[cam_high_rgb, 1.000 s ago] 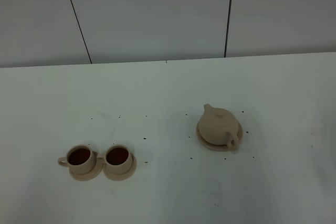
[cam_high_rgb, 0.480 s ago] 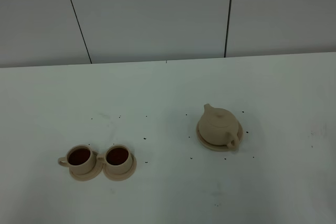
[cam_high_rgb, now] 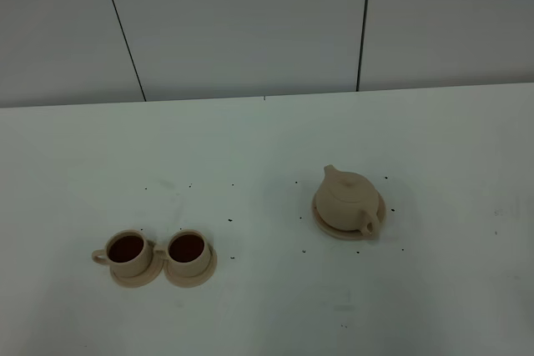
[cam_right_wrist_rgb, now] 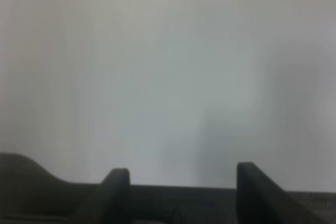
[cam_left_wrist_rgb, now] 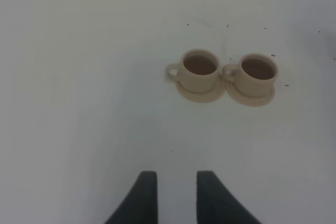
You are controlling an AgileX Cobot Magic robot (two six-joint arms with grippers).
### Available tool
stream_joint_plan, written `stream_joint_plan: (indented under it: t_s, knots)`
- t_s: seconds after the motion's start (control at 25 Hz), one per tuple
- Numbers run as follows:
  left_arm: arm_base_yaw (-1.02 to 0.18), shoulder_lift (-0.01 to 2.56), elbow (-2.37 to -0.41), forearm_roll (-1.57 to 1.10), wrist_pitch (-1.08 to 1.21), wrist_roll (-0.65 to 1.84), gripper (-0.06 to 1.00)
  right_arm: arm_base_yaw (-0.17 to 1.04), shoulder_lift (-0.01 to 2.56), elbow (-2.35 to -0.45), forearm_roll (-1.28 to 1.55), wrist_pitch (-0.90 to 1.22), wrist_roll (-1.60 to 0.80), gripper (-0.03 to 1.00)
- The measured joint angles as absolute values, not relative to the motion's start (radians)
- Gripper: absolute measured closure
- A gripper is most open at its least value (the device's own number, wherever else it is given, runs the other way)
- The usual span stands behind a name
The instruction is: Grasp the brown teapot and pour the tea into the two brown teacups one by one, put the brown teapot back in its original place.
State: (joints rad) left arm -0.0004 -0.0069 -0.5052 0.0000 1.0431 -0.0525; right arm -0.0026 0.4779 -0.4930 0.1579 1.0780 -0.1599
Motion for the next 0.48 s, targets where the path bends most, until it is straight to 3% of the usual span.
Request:
stream_joint_plan:
  t_s: [0.48]
  knots:
    - [0.000,-0.007,-0.505,0.000,1.043,-0.053,0.69,-0.003,0.247,-0.492,0.132,1.077,-0.131,0.53]
